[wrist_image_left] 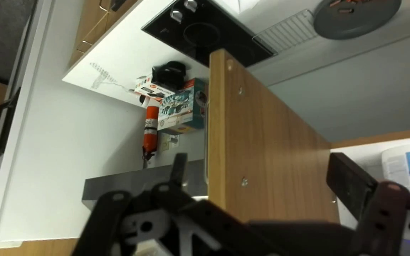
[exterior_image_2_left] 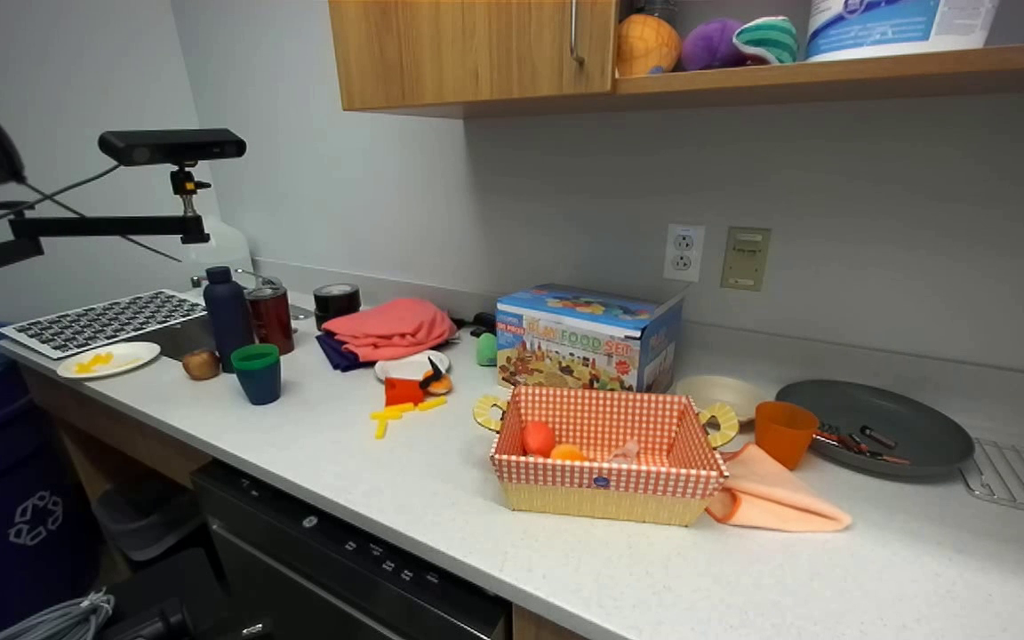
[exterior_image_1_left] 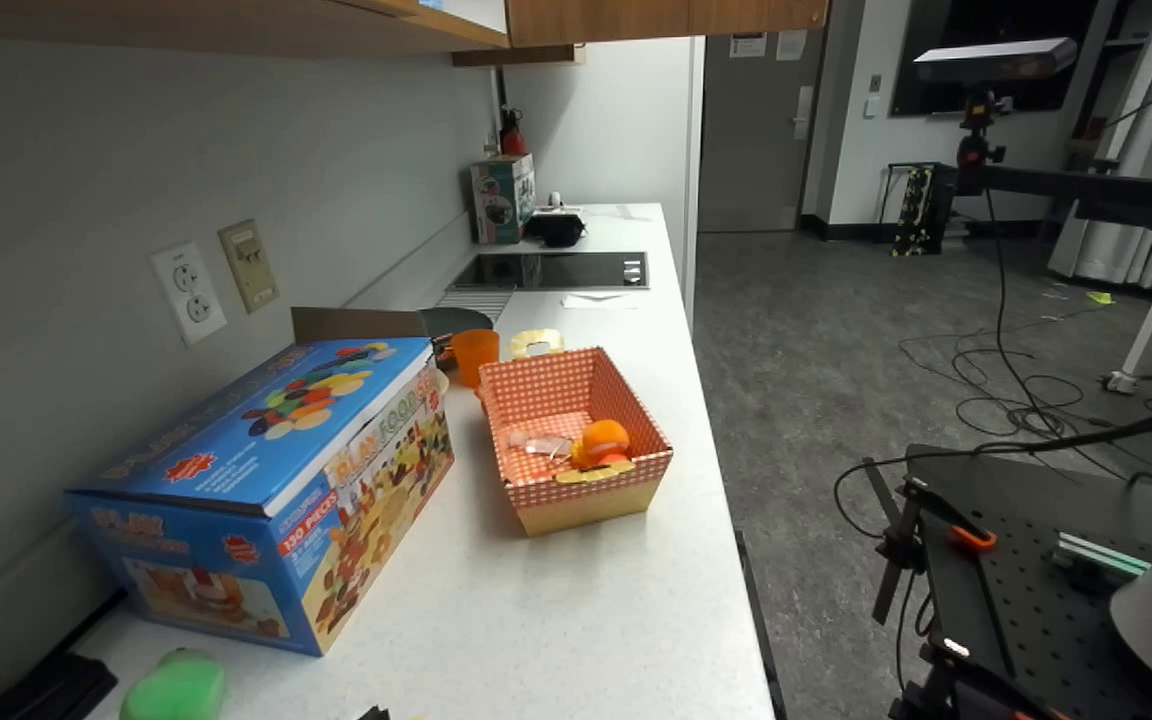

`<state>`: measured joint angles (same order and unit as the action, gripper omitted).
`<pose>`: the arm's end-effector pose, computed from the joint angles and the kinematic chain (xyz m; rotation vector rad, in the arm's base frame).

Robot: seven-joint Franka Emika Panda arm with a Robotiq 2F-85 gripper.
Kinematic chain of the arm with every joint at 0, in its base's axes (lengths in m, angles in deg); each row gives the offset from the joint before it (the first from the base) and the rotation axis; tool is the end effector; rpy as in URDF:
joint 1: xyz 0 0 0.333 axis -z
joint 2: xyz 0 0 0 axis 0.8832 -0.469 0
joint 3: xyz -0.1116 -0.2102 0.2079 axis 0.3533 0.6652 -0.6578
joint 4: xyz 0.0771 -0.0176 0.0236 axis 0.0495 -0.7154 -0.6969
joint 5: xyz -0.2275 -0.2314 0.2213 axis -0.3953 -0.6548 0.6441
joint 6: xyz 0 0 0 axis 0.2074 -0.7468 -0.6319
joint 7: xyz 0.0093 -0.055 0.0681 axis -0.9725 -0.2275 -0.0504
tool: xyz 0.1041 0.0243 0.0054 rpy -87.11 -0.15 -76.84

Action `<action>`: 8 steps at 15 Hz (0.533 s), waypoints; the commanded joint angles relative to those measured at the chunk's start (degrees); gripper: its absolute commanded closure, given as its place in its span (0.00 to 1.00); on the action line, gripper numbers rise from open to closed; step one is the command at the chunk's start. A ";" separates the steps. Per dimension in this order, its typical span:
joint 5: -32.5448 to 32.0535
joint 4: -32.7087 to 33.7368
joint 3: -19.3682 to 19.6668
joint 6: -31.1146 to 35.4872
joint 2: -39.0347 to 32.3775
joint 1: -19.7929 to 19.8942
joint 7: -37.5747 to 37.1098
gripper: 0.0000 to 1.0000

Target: Close the open upper cabinet door

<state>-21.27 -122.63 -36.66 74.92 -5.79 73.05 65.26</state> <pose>0.2151 -0.3432 0.7487 2.5296 -0.5965 1.2625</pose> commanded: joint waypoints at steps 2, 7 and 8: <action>7.92 9.11 3.63 1.00 -9.21 -3.62 2.57 0.00; 14.02 13.82 6.02 3.14 -14.83 -6.41 7.81 0.00; 14.25 14.05 6.16 4.48 -15.60 -6.28 8.85 0.00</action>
<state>-9.75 -112.07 -32.17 77.07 -18.01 68.03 69.80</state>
